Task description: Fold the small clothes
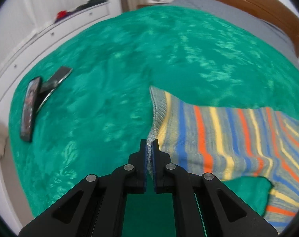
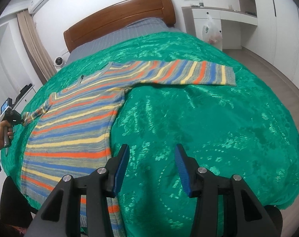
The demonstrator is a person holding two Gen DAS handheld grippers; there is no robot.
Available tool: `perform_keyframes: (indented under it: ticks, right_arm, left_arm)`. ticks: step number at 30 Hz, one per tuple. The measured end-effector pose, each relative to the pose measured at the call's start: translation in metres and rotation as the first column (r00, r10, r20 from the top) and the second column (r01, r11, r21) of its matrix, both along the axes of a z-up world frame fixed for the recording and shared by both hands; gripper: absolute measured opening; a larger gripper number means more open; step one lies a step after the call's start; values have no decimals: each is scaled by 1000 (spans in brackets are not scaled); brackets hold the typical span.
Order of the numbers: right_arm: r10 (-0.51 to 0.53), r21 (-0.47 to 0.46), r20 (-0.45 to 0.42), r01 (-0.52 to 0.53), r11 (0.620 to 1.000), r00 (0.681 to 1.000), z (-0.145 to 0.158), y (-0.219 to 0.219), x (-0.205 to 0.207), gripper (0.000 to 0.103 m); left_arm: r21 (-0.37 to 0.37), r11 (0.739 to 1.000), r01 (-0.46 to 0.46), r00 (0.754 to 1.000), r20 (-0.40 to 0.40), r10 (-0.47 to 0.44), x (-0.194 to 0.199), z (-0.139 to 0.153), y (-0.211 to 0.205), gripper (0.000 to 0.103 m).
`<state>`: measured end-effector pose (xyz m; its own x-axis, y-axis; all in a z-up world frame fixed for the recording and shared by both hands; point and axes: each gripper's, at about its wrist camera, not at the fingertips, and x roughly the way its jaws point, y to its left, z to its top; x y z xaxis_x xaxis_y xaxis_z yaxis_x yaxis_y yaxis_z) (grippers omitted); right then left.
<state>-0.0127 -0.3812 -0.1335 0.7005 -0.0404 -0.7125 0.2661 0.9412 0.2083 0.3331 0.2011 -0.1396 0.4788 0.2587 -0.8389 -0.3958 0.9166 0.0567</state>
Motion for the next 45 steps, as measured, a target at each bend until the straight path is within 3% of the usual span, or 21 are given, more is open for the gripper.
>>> perform_keyframes:
  ticks: [7, 12, 14, 18, 19, 21, 23, 25, 29, 32, 34, 37, 40, 42, 45]
  right_arm:
    - [-12, -10, -12, 12, 1000, 1000, -3, 1, 2, 47]
    - [-23, -15, -22, 23, 1000, 999, -4, -1, 3, 47]
    - [-30, -15, -27, 29, 999, 999, -5, -2, 3, 47]
    - [-36, -20, -28, 36, 999, 999, -4, -2, 3, 47]
    - [-35, -22, -28, 34, 999, 999, -4, -1, 3, 47]
    - [-36, -23, -29, 35, 999, 999, -3, 0, 4, 59]
    - [-40, -12, -30, 40, 999, 999, -3, 0, 5, 67]
    - [-37, -1, -40, 37, 999, 999, -2, 0, 5, 67]
    - [-16, -3, -62, 16, 1000, 998, 1, 2, 6, 67]
    - [7, -19, -95, -9, 1000, 995, 0, 5, 10, 67]
    - [14, -43, -134, -20, 999, 991, -5, 6, 16, 69]
    - [-9, -68, -152, -1, 998, 988, -15, 4, 21, 70]
    - [-44, -88, -182, 28, 996, 982, -28, 2, 23, 71]
    - [-64, -61, -197, 53, 997, 978, -37, 0, 23, 81]
    - [-76, -63, -196, 65, 996, 978, -40, 3, 24, 89]
  left_arm:
    - [12, 998, -54, 999, 1, 54, -9, -3, 19, 2]
    - [39, 993, -113, 992, -57, 115, -13, -24, 35, 0]
    - [-15, 985, -173, 982, -81, 171, -18, -37, 59, 0]
    - [-164, 983, -86, 996, -8, 86, -32, -30, 72, 0]
    - [-203, 978, -56, 998, 5, 58, -38, -26, 72, 4]
    - [-248, 969, 4, 1000, 24, 2, -51, -18, 67, 14]
    - [-277, 958, 78, 997, 43, -69, -68, -9, 55, 49]
    - [-290, 943, 161, 986, 76, -145, -92, 2, 37, 68]
    - [-344, 871, 351, 936, 92, -341, -139, 4, -14, 85]
    - [-337, 822, 460, 885, 100, -454, -168, -9, -54, 96]
    - [-306, 813, 495, 864, 73, -498, -174, -22, -72, 97]
    - [-230, 838, 494, 866, 48, -498, -176, -36, -80, 101]
    - [-169, 843, 510, 859, 49, -510, -181, -39, -89, 103]
    - [-137, 840, 525, 850, 49, -524, -185, -41, -92, 103]
    - [-143, 846, 514, 857, 67, -510, -187, -42, -87, 103]
